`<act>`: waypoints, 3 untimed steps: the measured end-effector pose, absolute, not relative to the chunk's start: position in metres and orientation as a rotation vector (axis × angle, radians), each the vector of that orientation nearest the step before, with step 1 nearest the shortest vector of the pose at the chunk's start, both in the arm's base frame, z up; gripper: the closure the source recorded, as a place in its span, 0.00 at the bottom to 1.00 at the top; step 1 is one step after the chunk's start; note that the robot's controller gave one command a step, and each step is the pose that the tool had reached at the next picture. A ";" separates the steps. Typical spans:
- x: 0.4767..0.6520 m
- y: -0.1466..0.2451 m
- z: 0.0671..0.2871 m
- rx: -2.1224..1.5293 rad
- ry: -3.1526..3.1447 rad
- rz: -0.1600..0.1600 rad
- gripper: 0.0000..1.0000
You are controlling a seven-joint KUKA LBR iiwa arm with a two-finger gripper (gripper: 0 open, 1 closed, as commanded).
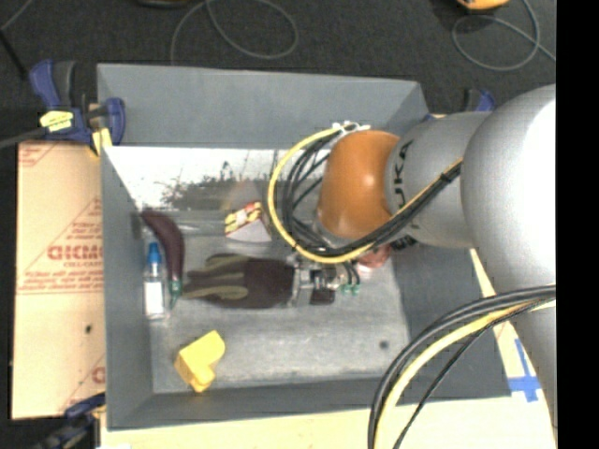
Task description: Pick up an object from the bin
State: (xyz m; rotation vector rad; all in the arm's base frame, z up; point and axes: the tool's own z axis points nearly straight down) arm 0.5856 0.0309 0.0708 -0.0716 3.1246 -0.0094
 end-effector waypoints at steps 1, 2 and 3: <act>0.584 0.031 0.074 -0.072 3.128 -0.010 1.00; 0.584 0.030 0.091 -0.072 3.130 -0.010 1.00; 0.585 0.031 0.106 -0.072 3.125 -0.009 1.00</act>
Offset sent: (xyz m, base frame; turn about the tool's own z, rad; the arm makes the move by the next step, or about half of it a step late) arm -0.0001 0.0000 0.0534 0.0000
